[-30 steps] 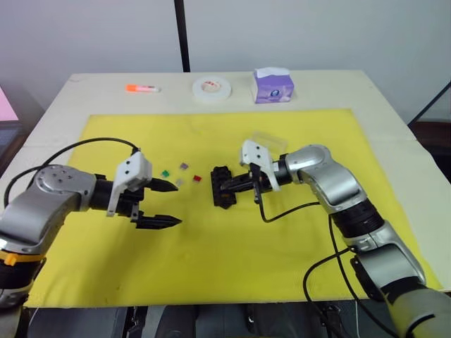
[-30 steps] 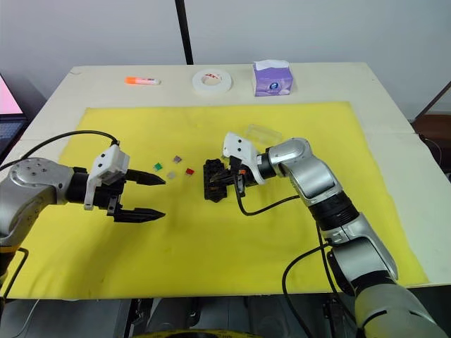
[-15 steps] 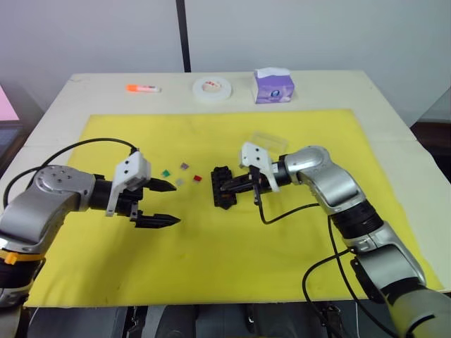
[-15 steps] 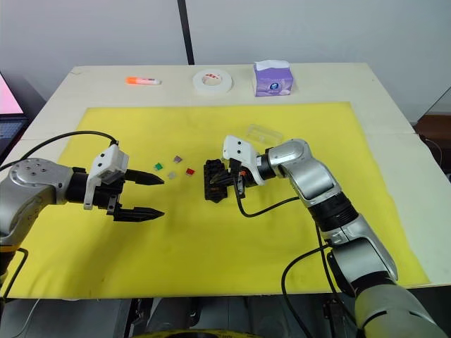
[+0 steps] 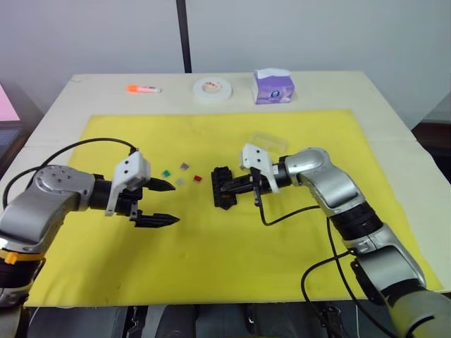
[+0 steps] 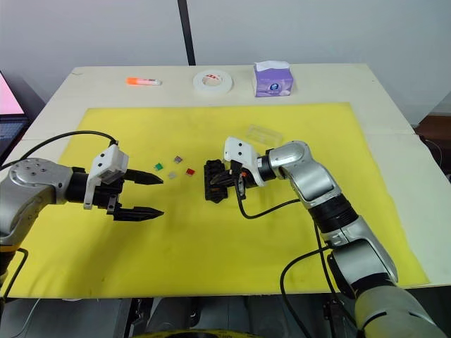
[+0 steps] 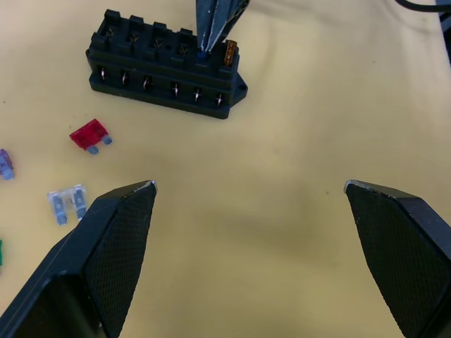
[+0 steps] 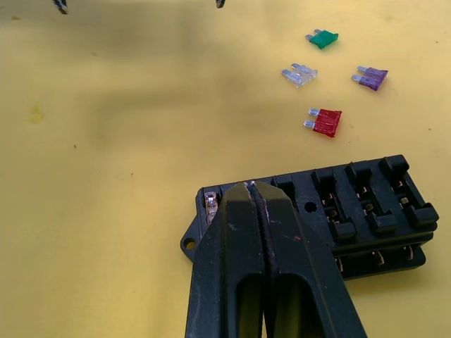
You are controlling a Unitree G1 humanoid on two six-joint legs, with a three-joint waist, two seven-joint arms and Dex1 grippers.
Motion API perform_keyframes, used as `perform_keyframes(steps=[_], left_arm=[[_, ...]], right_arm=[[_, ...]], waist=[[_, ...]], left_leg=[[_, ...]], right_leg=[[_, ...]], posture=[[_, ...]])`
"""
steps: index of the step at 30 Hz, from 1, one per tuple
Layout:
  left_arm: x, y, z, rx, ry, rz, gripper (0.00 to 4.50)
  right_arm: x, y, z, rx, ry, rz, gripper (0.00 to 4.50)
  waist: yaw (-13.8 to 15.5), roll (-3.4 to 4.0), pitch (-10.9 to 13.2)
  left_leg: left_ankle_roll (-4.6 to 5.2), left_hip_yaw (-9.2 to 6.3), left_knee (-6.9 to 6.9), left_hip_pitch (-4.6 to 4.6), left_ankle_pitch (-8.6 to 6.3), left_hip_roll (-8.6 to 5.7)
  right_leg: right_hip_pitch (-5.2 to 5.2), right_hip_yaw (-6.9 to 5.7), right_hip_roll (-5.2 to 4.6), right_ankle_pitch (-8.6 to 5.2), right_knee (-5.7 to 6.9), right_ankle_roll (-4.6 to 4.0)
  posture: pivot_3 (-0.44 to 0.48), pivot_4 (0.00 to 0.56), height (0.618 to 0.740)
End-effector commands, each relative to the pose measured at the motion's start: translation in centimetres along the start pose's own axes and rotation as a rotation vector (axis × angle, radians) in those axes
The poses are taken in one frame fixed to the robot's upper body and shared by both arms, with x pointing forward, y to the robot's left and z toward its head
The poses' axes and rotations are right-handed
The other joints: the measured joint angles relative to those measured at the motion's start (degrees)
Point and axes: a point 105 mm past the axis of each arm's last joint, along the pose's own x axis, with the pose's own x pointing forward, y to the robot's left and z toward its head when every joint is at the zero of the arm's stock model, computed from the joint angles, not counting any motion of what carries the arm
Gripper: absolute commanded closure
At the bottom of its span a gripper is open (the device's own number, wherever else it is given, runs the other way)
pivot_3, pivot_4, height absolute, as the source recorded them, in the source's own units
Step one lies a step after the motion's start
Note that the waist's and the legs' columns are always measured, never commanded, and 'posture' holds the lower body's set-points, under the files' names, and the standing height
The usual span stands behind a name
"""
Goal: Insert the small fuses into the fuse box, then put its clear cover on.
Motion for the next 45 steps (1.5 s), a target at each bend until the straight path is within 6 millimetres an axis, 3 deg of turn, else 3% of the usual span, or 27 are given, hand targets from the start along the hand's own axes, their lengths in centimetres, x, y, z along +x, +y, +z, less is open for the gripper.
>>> perform_keyframes(steps=[1,18,23,30,34,38,44,45], left_arm=[[-0.2,0.3,0.5,0.030,-0.014,0.016,0.00],[-0.2,0.5,0.1,0.027,-0.008,0.023,0.00],[-0.3,0.6,0.1,0.025,-0.007,0.027,0.00],[-1.4,1.5,-0.2,-0.047,-0.032,0.061,0.00],[-2.8,3.1,-0.1,-0.098,-0.066,0.128,0.00],[-5.0,5.2,-1.2,-0.125,-0.057,0.242,0.00],[-10.1,7.9,-4.0,-0.158,-0.030,0.470,0.00],[-10.9,8.2,-4.5,-0.170,-0.031,0.499,0.00]], right_arm=[[0.2,0.5,-1.5,0.034,0.055,0.016,4.48],[0.3,0.7,-2.1,0.028,0.082,0.017,4.48],[0.1,0.5,-1.4,0.018,0.061,0.014,4.48],[-3.3,0.5,6.0,0.034,-0.240,0.062,4.48],[-5.6,0.4,8.0,0.108,-0.332,0.035,4.48],[-8.8,-1.4,5.3,0.201,-0.274,-0.145,4.48],[-16.5,-2.4,-1.9,0.332,-0.087,-0.468,4.48],[-18.1,-2.5,-3.2,0.354,-0.059,-0.538,4.30]], waist=[[0.0,0.00,0.0],[0.0,0.00,0.0],[0.0,0.00,0.0],[0.0,0.02,0.0],[0.0,0.01,0.0],[0.3,0.01,0.0],[0.4,0.01,0.0],[0.3,0.01,0.0]], left_leg=[[0.00,0.00,0.00,0.00,0.00,0.00],[0.00,0.00,0.00,0.01,0.00,0.00],[0.00,0.00,0.00,0.01,0.00,0.00],[0.00,0.00,0.00,0.00,0.00,0.00],[0.00,-0.03,0.00,0.00,0.00,0.00],[0.00,-0.02,0.01,-0.01,0.00,-0.01],[0.00,0.03,-0.01,-0.07,0.00,-0.03],[0.00,0.03,-0.01,-0.07,0.00,-0.02]], right_leg=[[0.00,0.00,0.00,0.00,0.00,0.00],[0.01,0.00,0.00,0.00,0.00,0.00],[0.02,0.00,0.00,0.00,0.00,0.00],[0.01,0.00,0.00,0.00,0.01,0.00],[-0.01,-0.01,0.00,0.00,0.07,0.00],[-0.01,-0.01,-0.02,0.00,0.06,0.00],[-0.05,-0.01,-0.04,-0.01,-0.01,0.00],[-0.06,-0.01,-0.03,-0.01,-0.01,-0.01]], posture=[[0.000,0.150,0.740],[0.000,0.150,0.740],[0.000,0.150,0.740],[0.000,0.150,0.740],[0.000,0.150,0.740],[0.000,0.150,0.740],[0.000,0.150,0.740],[0.000,0.150,0.740]])
